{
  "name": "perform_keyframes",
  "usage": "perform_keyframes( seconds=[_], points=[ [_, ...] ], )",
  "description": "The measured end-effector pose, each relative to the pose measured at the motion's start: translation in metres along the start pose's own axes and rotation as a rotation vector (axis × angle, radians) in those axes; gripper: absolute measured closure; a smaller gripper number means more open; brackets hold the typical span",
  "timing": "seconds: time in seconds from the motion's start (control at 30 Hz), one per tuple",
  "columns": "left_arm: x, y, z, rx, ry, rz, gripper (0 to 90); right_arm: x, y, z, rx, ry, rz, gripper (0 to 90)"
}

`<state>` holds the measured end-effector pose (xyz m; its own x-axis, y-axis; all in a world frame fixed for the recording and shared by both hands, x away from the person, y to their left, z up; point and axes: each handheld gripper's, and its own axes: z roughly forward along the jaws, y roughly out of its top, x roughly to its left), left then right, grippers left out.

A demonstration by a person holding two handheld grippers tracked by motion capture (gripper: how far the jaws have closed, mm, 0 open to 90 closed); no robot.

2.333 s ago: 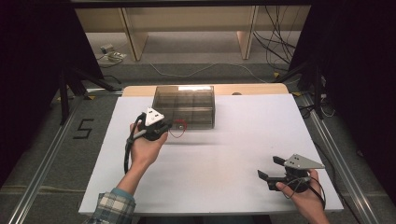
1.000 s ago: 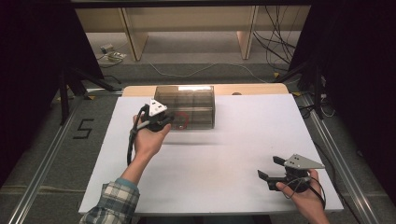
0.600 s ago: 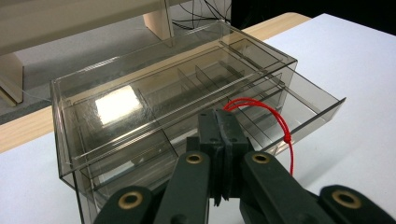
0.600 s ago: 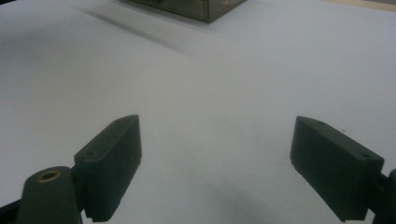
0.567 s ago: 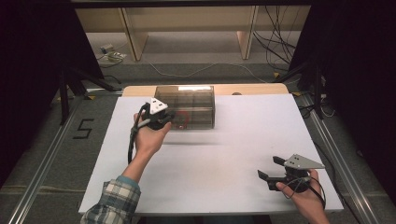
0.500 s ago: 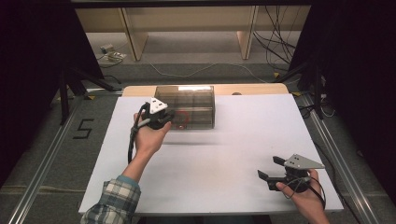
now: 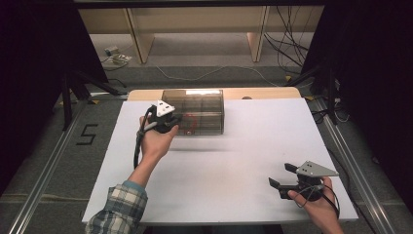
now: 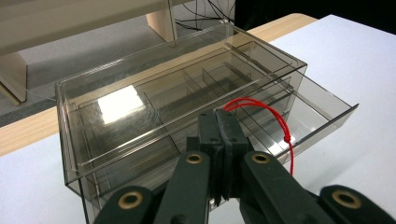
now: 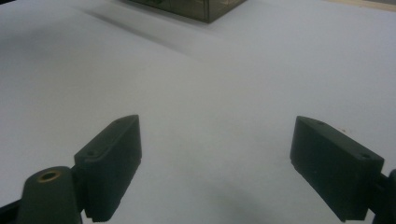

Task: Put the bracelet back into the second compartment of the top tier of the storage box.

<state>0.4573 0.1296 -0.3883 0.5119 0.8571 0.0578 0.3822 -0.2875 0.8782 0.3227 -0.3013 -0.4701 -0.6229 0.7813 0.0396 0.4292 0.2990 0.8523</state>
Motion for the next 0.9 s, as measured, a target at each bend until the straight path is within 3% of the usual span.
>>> perform_keyframes(
  seconds=[0.9],
  points=[
    [0.004,0.004,0.011,-0.003,0.014,0.027,89.8,0.000,0.000,0.001,-0.002,0.000,-0.002,17.3]
  ],
)
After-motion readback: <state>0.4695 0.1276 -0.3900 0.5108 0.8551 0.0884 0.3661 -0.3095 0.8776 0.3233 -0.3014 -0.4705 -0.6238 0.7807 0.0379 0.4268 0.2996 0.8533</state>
